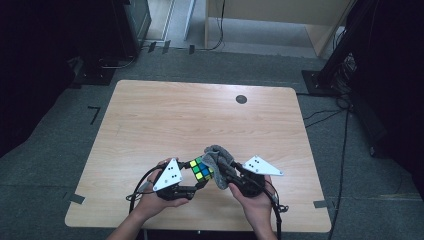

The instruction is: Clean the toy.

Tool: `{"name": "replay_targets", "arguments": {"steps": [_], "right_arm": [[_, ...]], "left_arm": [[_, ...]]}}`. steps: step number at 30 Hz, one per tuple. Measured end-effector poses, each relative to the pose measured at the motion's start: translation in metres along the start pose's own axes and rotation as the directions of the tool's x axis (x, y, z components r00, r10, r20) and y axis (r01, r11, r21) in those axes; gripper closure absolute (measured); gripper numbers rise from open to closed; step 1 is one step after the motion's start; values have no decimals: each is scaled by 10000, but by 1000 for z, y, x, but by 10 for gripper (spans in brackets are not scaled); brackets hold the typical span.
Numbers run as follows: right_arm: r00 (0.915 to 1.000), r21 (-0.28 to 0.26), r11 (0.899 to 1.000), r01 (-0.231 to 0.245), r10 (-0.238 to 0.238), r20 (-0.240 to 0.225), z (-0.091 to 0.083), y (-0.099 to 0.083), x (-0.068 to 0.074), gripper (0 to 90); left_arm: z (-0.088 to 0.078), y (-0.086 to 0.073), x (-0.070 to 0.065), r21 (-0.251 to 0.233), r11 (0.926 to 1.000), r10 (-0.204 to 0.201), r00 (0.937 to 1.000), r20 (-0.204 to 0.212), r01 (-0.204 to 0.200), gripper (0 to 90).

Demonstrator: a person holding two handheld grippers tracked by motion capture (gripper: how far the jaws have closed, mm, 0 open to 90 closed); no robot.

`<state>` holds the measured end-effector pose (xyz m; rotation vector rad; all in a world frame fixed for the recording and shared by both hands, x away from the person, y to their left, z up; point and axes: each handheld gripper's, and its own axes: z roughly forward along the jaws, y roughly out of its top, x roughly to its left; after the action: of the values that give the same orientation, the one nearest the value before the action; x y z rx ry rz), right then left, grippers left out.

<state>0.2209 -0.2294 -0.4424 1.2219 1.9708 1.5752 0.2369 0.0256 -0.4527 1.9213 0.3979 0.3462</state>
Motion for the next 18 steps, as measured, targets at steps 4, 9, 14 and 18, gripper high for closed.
{"name": "replay_targets", "arguments": {"steps": [4,9,14,18], "right_arm": [[10000,-564,9984,73,-76,-60,-5,5,2,683],[9999,-35,9999,-148,148,-22,7,-9,-2,686],[9997,-375,9990,222,-219,102,0,-1,3,690],[9996,-733,9969,286,-284,34,-3,1,6,693]], "left_arm": [[2,1,-5,75,9998,165,9999,6,-165,345],[-5,4,-2,-427,9991,58,10000,9,-58,345],[1,0,-1,71,10000,63,10000,-4,-63,345],[1,1,-3,19,10000,62,10000,54,-62,344]]}}
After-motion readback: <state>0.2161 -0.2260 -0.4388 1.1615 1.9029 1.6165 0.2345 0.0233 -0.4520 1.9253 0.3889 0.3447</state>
